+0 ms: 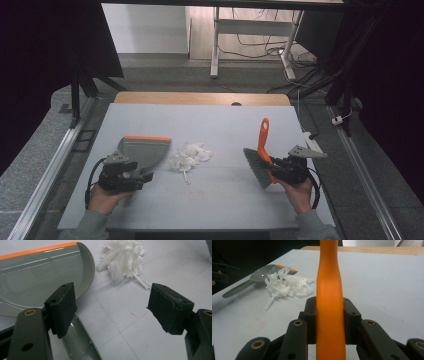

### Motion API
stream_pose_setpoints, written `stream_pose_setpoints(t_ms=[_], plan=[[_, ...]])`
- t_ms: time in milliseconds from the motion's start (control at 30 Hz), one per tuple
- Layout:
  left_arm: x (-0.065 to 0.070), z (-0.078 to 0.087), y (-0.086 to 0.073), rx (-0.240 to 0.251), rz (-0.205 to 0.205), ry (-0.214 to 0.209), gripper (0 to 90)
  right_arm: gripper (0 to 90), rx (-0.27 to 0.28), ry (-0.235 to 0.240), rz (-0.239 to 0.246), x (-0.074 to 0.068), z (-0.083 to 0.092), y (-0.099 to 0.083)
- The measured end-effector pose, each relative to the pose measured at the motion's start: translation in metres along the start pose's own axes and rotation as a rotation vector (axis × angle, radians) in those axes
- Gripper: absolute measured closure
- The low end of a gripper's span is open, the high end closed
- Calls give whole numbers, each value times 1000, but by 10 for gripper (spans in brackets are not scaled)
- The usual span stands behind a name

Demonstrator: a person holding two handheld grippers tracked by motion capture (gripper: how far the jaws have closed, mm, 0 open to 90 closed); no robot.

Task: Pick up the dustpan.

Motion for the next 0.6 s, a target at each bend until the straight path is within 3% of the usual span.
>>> stream_pose_setpoints(t_ms=[300,400,600], plan=[[5,8,15,-61,7,4,234,701,17,5,-4,0,3,4],[-1,11,20,-101,24,13,226,701,21,9,-9,1,3,4],[-18,15,23,-131,85,54,223,701,13,5,-8,2,3,4]])
Point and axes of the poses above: each handheld gripper's, and its own axes: z roughly backward along the jaws, y roughly out of its top, x roughly to its right, the point moved 7 cm from there along -z, roughly forward along the jaws, and after that the axes turned 14 degrees about -z, right-handed, at the moved point
